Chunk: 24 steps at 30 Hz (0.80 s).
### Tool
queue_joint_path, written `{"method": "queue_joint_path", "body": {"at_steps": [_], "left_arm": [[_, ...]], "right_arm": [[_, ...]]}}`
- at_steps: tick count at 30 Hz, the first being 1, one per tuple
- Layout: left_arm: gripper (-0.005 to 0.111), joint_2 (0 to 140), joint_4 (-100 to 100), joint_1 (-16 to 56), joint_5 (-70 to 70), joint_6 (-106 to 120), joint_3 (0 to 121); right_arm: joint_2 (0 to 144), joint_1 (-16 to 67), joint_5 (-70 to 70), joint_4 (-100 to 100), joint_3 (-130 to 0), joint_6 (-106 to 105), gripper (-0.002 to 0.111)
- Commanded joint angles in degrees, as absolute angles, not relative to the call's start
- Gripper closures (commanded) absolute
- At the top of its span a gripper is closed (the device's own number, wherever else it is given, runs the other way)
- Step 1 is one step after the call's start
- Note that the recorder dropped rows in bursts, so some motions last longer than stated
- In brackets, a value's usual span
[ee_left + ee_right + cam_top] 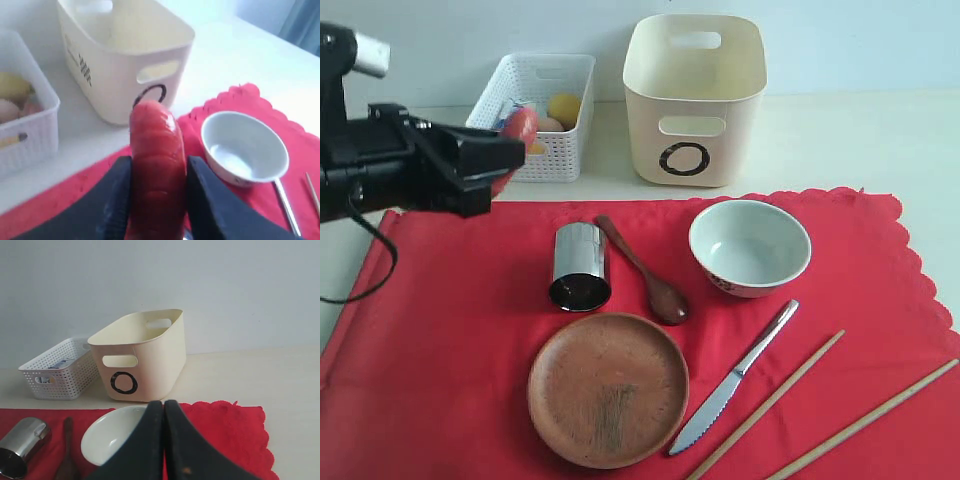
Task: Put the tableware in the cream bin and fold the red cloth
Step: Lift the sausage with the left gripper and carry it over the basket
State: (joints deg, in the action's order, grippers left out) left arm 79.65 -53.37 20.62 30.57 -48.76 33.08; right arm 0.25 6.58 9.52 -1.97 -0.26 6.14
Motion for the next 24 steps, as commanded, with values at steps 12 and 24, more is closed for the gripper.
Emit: {"method": "queue_joint_path", "body": {"at_steps": [12, 24], "left_arm": [[0.107, 93.42, -30.12, 20.59, 27.94, -24.93, 52.38], [0.107, 109.53, -10.28, 20.5, 28.05, -9.05, 66.61]], "right_arm": [[0.0, 6.66, 8.93, -1.6, 0.0, 6.04, 0.108], [0.0, 6.66, 8.93, -1.6, 0.0, 6.04, 0.108]]}}
